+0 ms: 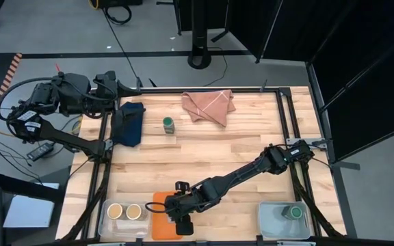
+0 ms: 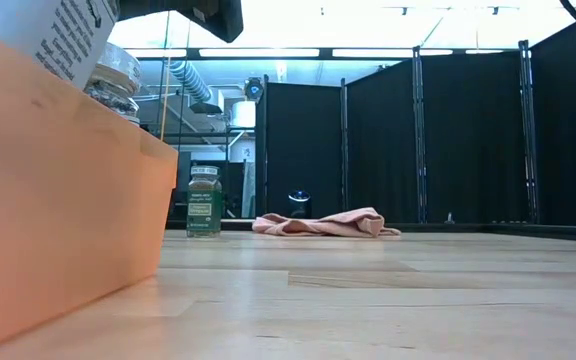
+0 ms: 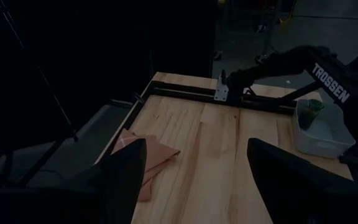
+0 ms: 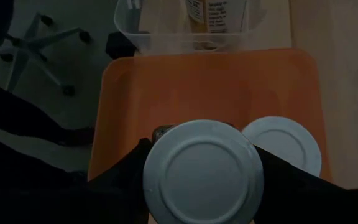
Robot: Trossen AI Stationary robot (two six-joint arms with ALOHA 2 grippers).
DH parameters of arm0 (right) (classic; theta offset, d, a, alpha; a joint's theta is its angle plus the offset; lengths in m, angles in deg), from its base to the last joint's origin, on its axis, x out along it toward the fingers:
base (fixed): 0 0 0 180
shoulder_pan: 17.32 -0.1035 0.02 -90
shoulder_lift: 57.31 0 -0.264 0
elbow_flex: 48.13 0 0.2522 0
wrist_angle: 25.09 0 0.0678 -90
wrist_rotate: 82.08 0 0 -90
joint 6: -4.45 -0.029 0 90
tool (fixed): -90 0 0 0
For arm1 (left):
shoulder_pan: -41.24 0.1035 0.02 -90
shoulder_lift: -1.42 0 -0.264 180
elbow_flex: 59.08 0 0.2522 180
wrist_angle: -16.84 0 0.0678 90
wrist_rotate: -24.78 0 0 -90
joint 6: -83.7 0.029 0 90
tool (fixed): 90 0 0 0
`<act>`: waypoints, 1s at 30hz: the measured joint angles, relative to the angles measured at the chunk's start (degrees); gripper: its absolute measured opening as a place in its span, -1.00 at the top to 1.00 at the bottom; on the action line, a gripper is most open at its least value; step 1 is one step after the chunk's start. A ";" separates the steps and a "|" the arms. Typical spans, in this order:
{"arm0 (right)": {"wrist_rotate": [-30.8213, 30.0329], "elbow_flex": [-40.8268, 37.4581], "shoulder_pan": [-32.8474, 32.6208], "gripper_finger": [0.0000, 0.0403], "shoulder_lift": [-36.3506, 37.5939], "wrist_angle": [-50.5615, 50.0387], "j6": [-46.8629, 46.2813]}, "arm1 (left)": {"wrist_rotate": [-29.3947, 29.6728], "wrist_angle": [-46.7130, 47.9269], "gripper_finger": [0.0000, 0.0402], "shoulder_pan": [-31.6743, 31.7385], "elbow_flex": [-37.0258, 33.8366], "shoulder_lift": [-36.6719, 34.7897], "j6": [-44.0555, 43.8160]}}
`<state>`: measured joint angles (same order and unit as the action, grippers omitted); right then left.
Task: Sort spices by type
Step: Put the white seasoning bottle into the orange bin
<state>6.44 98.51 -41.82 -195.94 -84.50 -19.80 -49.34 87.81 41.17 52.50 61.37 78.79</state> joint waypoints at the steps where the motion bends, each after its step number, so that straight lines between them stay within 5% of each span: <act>1: -0.13 0.00 0.04 0.00 0.00 -0.07 0.00 | 0.00 -0.01 -0.42 0.00 0.00 0.00 0.02; 30: -1.03 0.17 -0.15 0.00 -1.96 3.83 3.43 | 0.02 0.14 -0.42 0.00 0.00 0.02 -0.18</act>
<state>5.40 98.68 -41.98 -197.90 -80.67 -16.37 -49.32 87.95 41.17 52.50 61.39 78.62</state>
